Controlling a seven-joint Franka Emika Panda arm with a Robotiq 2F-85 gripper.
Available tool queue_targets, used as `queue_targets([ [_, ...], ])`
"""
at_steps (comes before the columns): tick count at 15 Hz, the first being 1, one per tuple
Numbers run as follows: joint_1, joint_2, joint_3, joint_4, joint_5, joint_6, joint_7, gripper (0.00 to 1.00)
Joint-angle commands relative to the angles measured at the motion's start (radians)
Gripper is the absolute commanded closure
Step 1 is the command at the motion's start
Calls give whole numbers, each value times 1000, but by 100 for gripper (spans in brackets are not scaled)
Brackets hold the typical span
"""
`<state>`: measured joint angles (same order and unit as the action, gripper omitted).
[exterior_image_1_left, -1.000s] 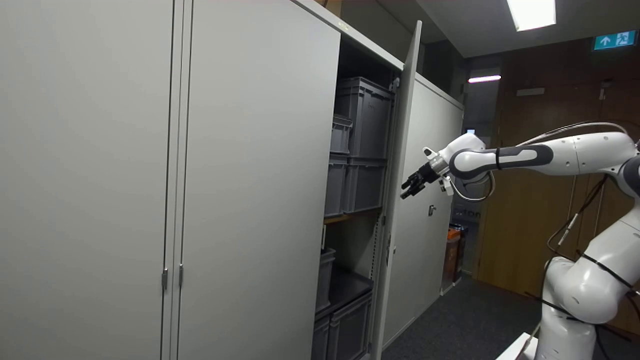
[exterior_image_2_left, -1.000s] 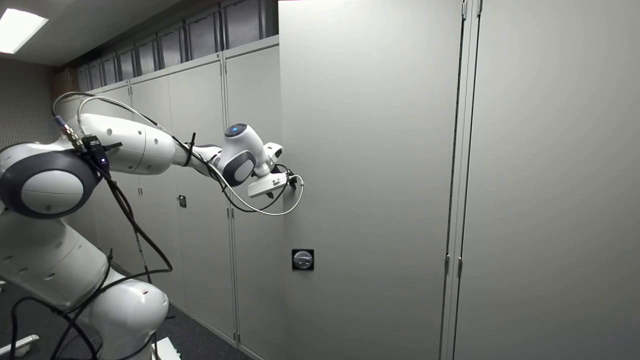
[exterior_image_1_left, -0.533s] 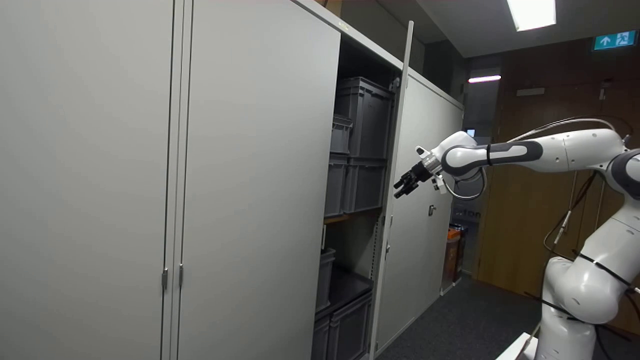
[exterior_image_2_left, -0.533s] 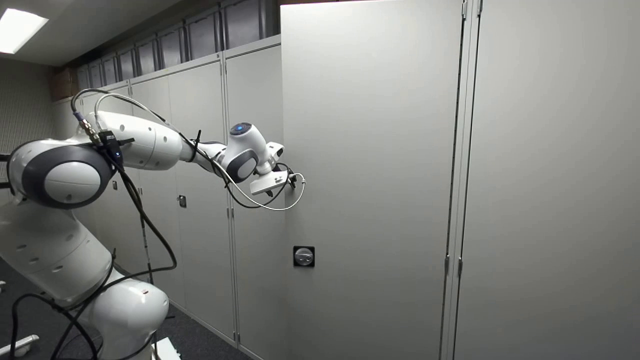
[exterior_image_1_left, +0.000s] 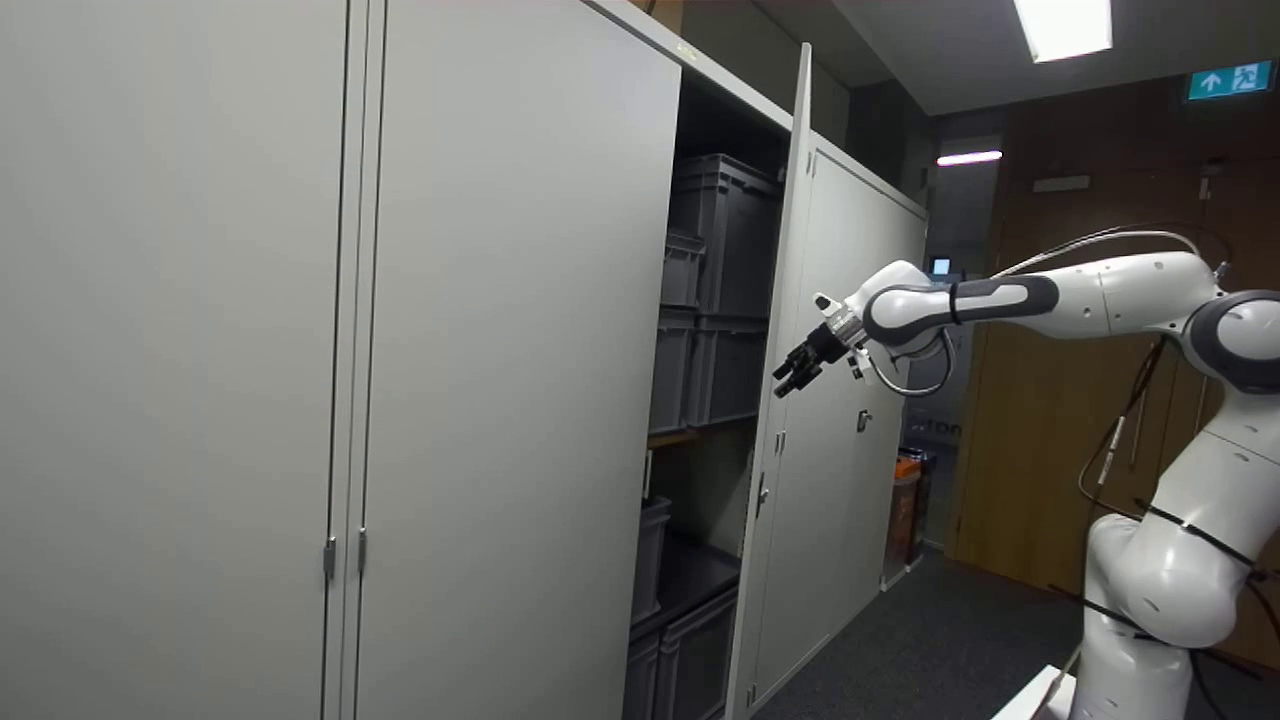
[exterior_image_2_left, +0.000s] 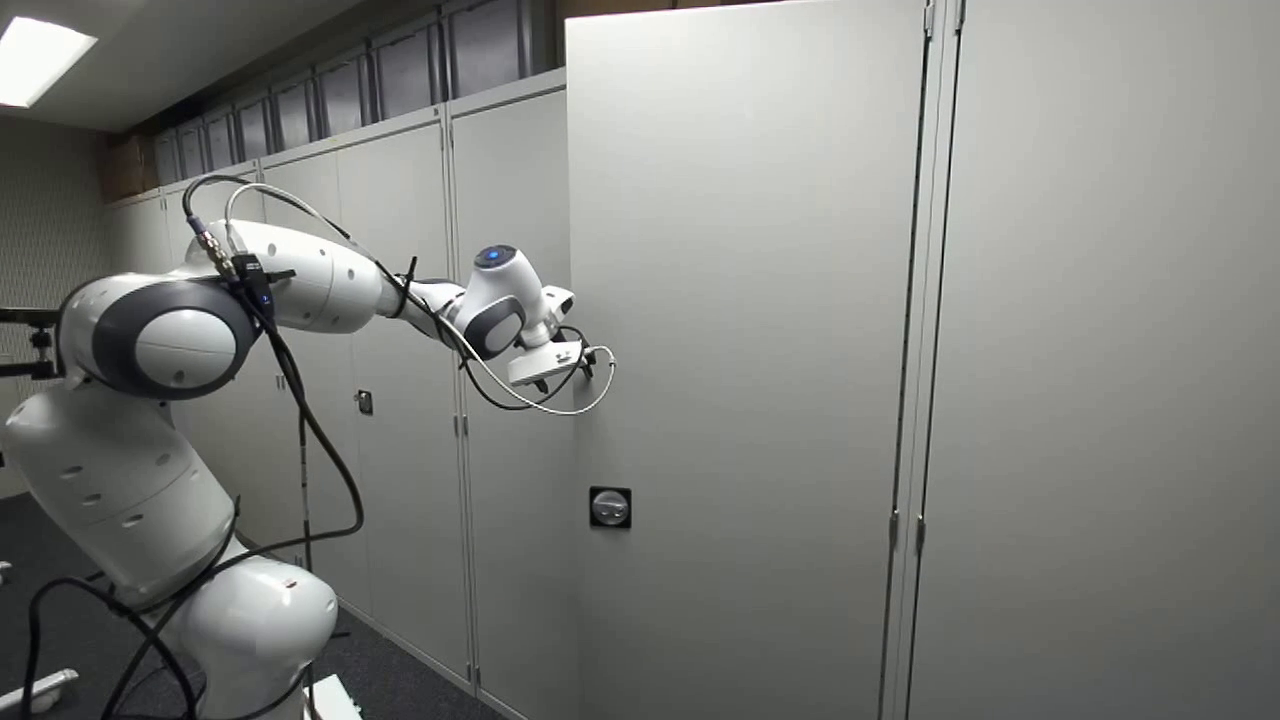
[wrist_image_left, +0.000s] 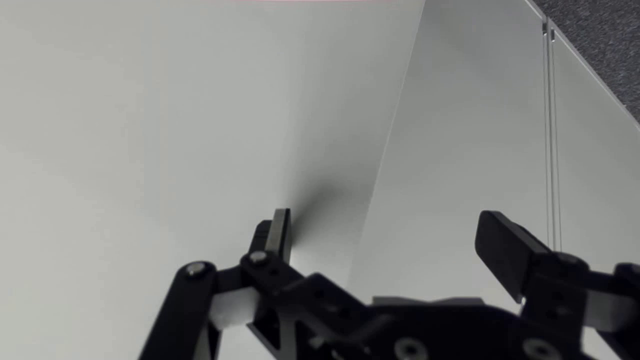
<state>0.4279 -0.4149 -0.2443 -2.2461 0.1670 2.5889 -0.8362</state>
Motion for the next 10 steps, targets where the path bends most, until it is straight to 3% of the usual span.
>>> queue_targets([
  [1, -32, 75, 29, 87, 56, -45, -52, 0],
  [10, -101, 182, 103, 198, 82, -105, -49, 0],
])
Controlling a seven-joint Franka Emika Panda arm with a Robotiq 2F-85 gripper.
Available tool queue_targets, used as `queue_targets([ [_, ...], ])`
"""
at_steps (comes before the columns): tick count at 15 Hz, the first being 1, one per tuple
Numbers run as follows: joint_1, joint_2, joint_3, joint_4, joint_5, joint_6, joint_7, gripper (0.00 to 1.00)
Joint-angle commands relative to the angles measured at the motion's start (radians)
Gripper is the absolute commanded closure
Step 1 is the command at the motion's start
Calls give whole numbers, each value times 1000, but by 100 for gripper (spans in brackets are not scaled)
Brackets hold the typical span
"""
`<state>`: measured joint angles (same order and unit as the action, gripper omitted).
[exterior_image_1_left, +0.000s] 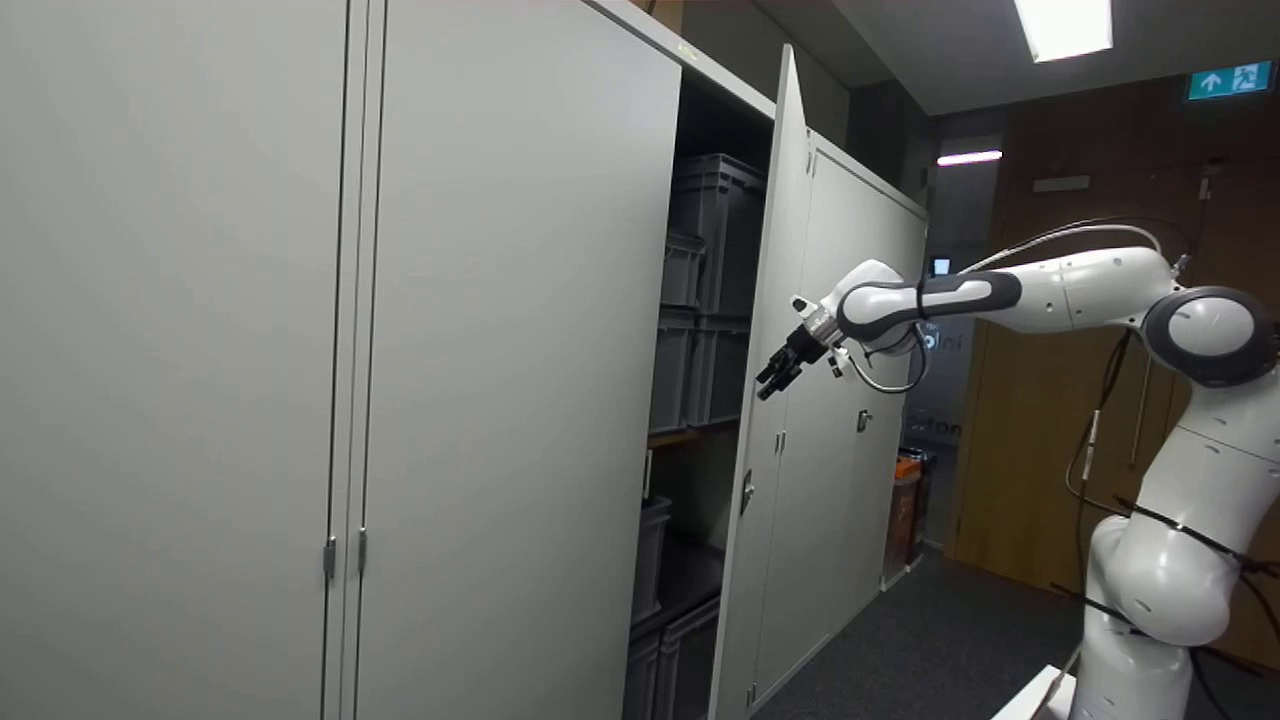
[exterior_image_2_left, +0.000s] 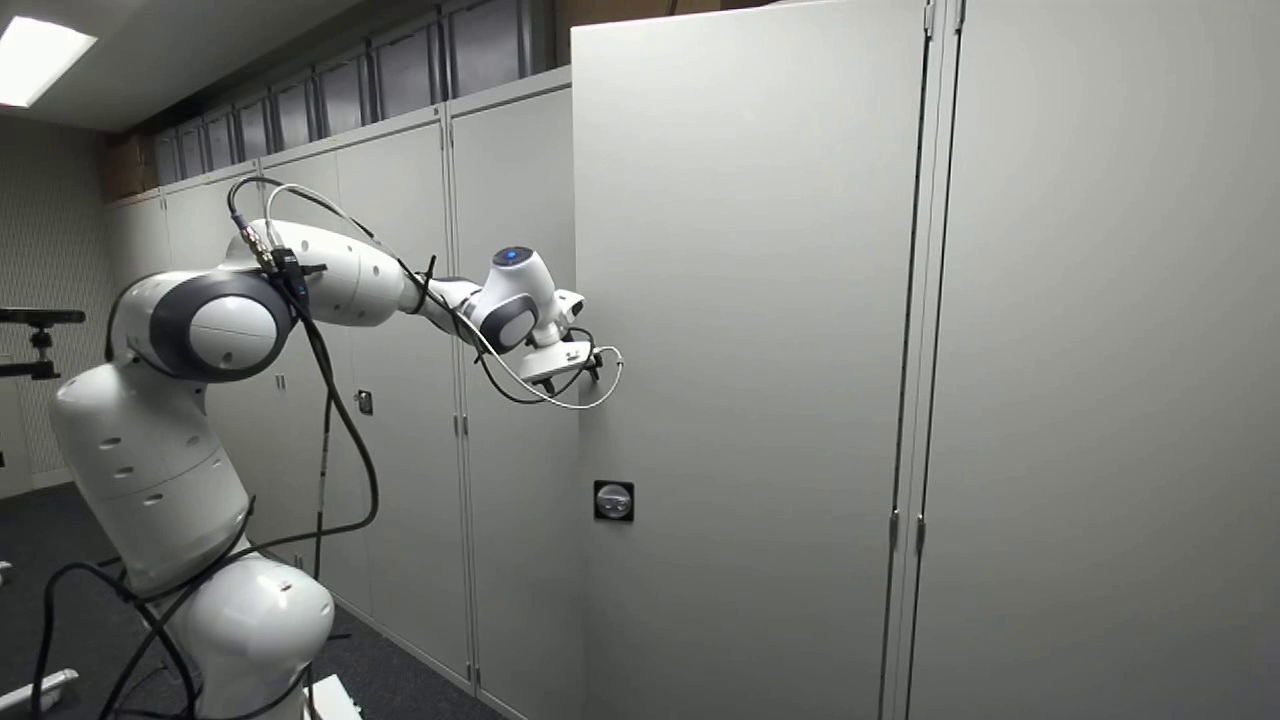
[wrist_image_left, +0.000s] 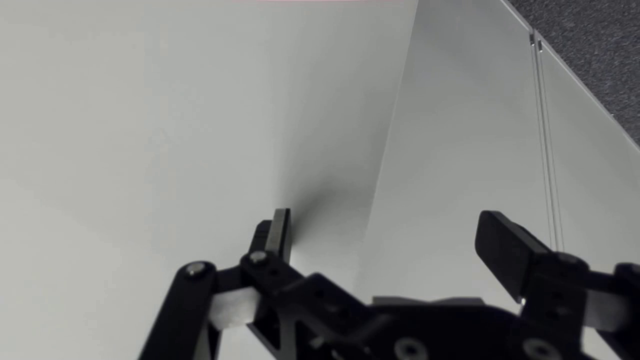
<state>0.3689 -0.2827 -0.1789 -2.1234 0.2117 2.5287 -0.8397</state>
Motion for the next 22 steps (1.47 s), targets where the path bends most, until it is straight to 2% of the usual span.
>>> queue_targets([
  [1, -52, 58, 46, 88, 37, -54, -45, 0],
  [7, -101, 116, 90, 164, 36, -106, -40, 0],
  [12, -133, 134, 120, 183, 36, -121, -39, 0],
  [22, -170, 22, 142, 20, 12, -100, -8, 0],
])
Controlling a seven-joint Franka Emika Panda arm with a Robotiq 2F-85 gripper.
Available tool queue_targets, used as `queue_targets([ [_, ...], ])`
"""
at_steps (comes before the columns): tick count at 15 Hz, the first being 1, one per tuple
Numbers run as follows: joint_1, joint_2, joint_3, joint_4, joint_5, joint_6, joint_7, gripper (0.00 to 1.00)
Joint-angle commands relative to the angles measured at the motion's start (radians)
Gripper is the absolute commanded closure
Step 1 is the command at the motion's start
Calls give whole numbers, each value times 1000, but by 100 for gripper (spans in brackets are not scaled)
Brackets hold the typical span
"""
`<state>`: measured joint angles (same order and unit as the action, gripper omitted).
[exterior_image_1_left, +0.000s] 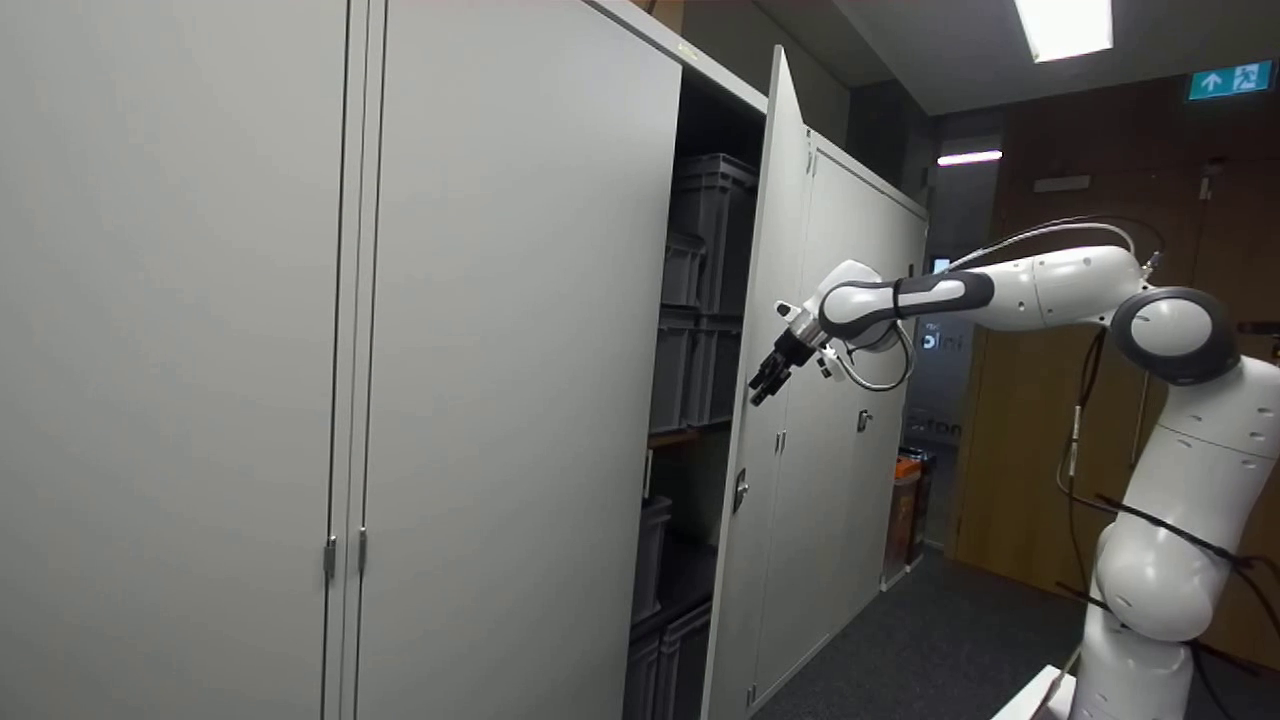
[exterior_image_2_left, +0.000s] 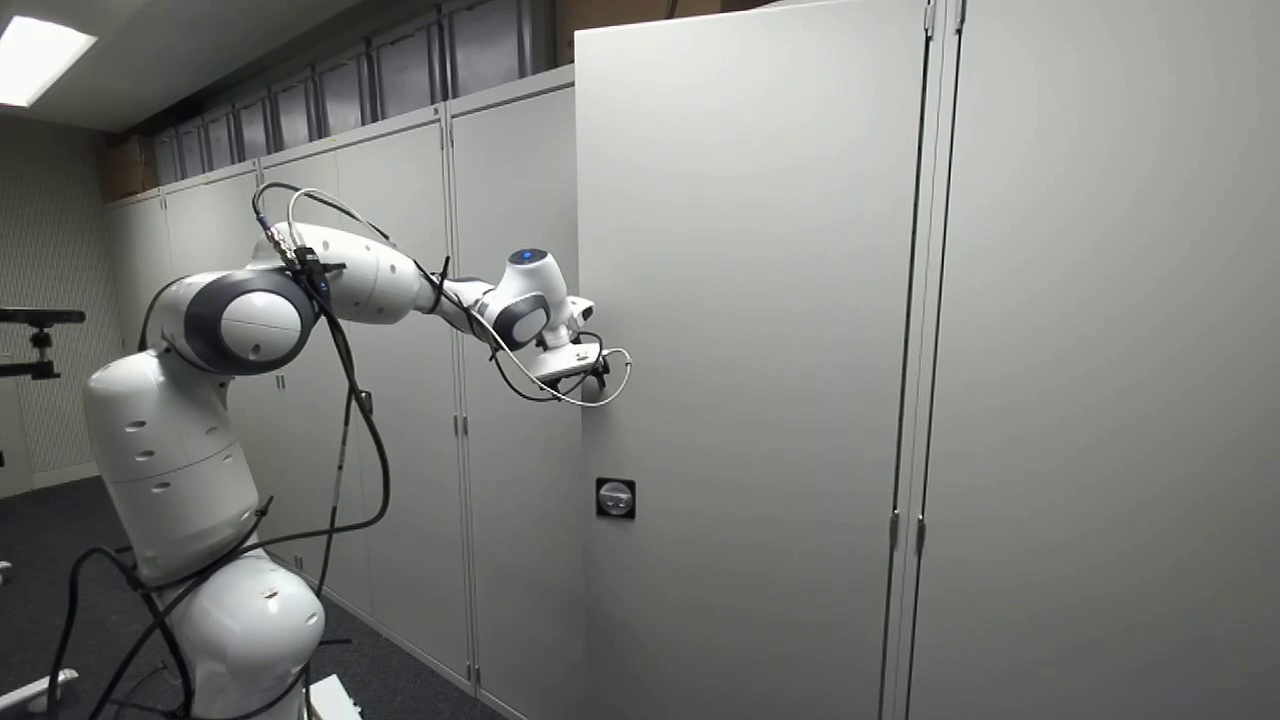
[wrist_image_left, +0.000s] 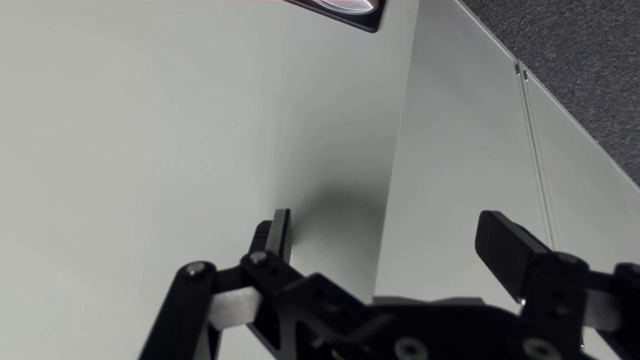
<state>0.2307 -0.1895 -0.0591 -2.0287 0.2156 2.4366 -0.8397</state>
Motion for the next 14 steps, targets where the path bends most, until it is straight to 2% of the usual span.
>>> queue_targets([
  [1, -33, -85, 21, -95, 6, -10, -5, 0],
  [9, -50, -243, 7, -255, -24, -80, 42, 0],
  [14, -78, -328, -19, -308, -35, -126, 76, 0],
])
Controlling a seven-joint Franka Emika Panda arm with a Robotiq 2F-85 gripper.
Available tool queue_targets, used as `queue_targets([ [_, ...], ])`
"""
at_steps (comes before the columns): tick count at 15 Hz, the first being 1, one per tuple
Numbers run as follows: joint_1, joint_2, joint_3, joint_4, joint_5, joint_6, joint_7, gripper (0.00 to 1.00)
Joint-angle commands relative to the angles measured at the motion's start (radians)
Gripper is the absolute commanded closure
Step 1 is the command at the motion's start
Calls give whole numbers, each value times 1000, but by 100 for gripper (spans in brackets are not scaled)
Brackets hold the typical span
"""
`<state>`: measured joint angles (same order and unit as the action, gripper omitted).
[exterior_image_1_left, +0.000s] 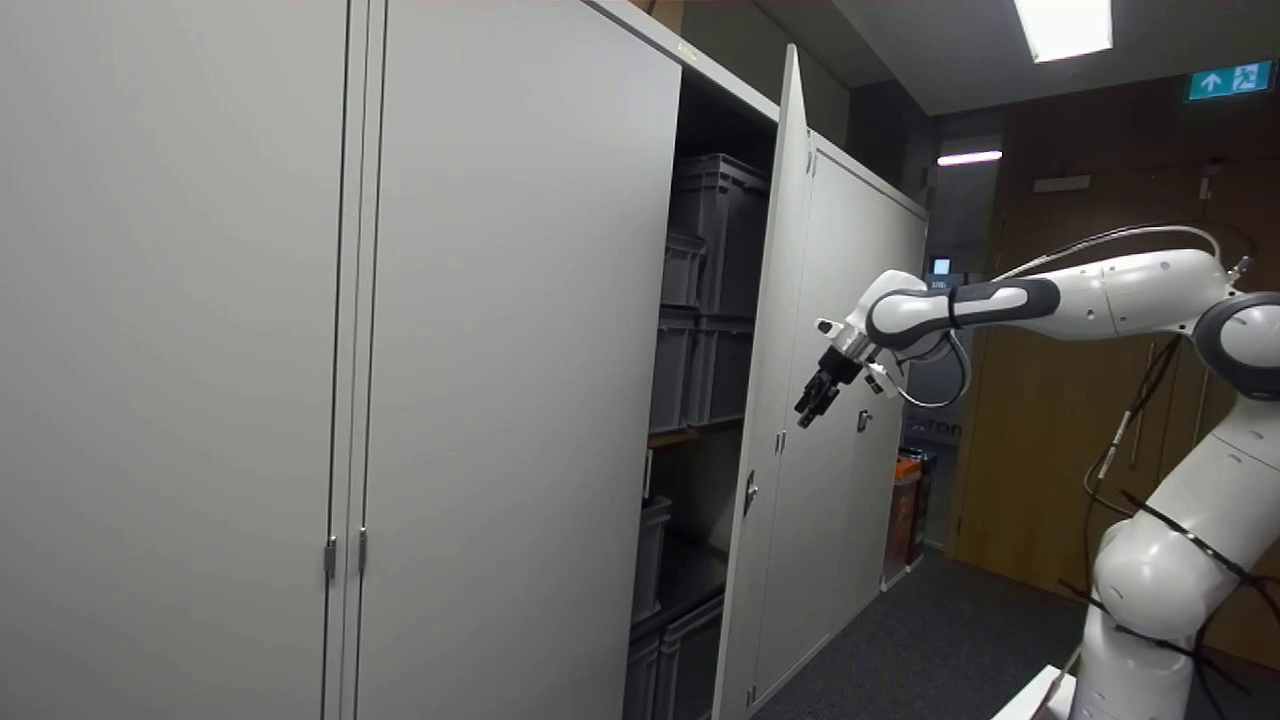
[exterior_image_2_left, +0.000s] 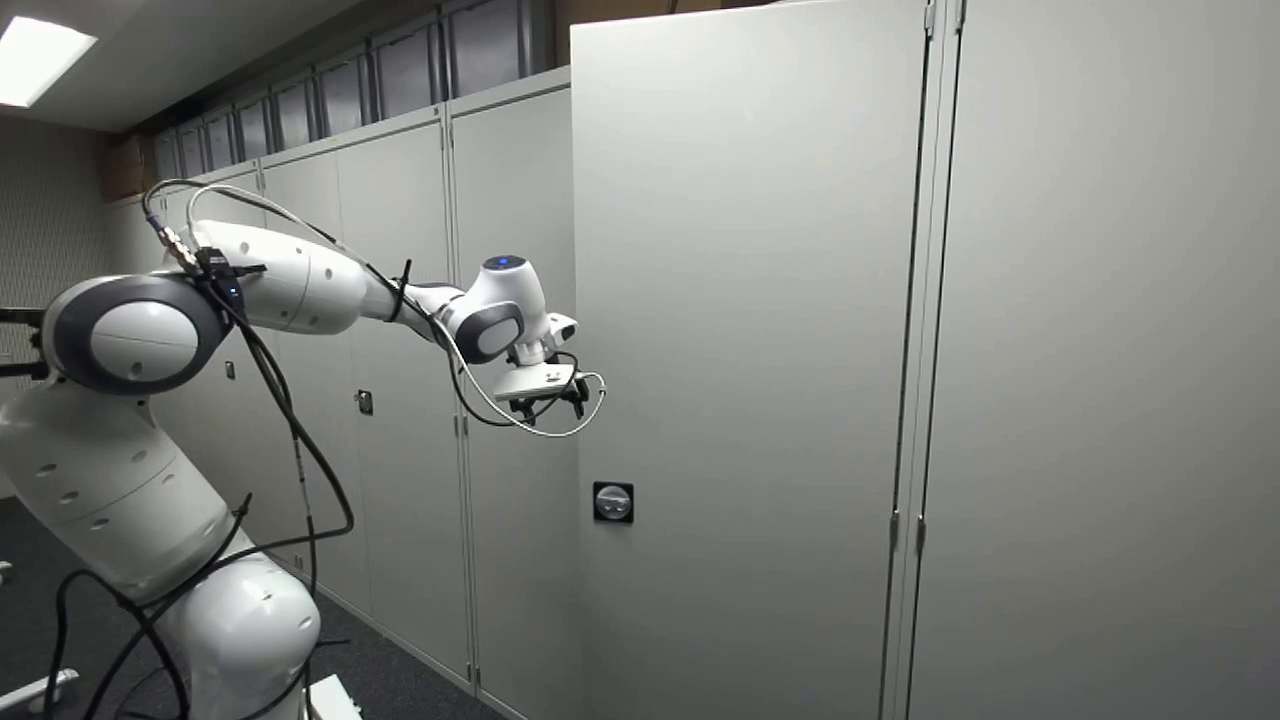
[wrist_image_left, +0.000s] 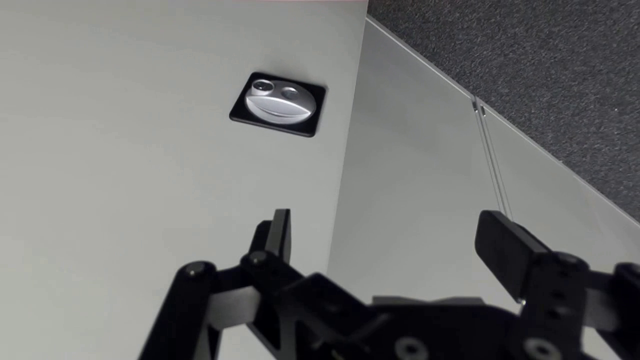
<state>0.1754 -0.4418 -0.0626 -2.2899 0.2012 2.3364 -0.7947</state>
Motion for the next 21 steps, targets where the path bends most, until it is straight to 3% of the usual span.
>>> queue_targets([
  [1, -30, -87, -23, -51, -22, -32, 38, 0],
  [6, -56, -108, -71, -57, -10, -23, 74, 0],
  [10, -36, -92, -106, -42, 10, 3, 37, 0],
  [16, -17, -84, -128, -31, 27, 10, 3, 0],
  [21, -36, -79, -104, -40, 2, -2, 44, 0],
])
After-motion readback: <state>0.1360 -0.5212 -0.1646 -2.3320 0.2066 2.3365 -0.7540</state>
